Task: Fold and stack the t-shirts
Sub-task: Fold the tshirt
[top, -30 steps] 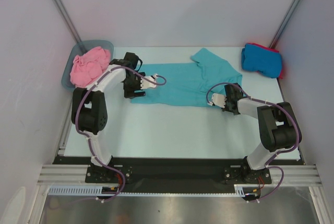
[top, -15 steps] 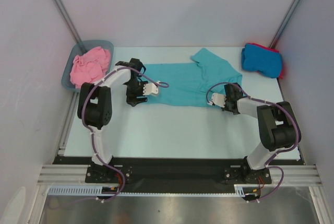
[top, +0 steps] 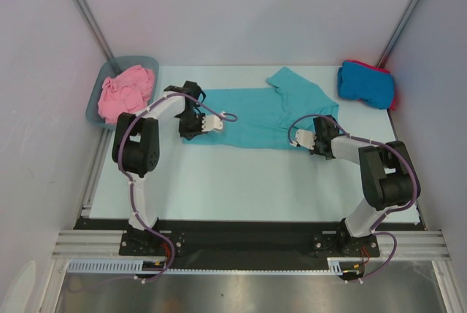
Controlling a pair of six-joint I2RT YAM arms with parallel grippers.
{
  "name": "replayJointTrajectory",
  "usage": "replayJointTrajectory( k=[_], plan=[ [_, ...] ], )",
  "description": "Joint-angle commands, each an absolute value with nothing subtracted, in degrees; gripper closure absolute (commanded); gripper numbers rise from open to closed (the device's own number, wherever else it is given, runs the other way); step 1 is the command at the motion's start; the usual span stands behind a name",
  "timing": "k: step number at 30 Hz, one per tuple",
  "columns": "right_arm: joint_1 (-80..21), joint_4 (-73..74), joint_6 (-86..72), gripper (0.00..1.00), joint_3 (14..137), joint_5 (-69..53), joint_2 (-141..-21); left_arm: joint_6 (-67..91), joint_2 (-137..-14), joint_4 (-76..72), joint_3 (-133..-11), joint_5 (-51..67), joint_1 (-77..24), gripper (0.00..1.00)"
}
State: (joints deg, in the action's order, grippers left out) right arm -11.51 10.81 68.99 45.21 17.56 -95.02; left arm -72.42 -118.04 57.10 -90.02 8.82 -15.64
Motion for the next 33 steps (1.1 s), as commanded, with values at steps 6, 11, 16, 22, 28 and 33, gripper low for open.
replayJointTrajectory(
  k=[6, 11, 16, 22, 28, 33],
  plan=[
    [-11.69, 12.83, 67.68, 0.74, 45.26, 14.24, -96.59, -73.74, -118.39, 57.22, -91.49, 9.05, -16.08, 1.0],
    [-11.78, 12.48, 67.76, 0.74, 45.35, 14.24, -96.77, -74.27, -118.48, 57.92, -91.58, 8.17, -16.08, 1.0],
    [-11.78, 12.22, 68.03, 0.74, 45.44, 14.24, -97.03, -74.53, -118.21, 59.32, -91.58, 8.61, -16.08, 1.0],
    [-11.69, 12.39, 68.12, 0.76, 45.7, 14.06, -97.38, -72.86, -118.83, 60.12, -91.41, 8.44, -16.08, 0.99],
    [-11.69, 12.57, 68.2, 0.98, 45.53, 13.89, -97.56, -72.86, -118.3, 60.99, -91.23, 8.18, -16.08, 1.0],
    [-11.25, 12.74, 68.64, 1.0, 45.7, 14.15, -97.47, -74.26, -117.51, 62.22, -90.35, 7.3, -16.0, 1.0]
  ],
)
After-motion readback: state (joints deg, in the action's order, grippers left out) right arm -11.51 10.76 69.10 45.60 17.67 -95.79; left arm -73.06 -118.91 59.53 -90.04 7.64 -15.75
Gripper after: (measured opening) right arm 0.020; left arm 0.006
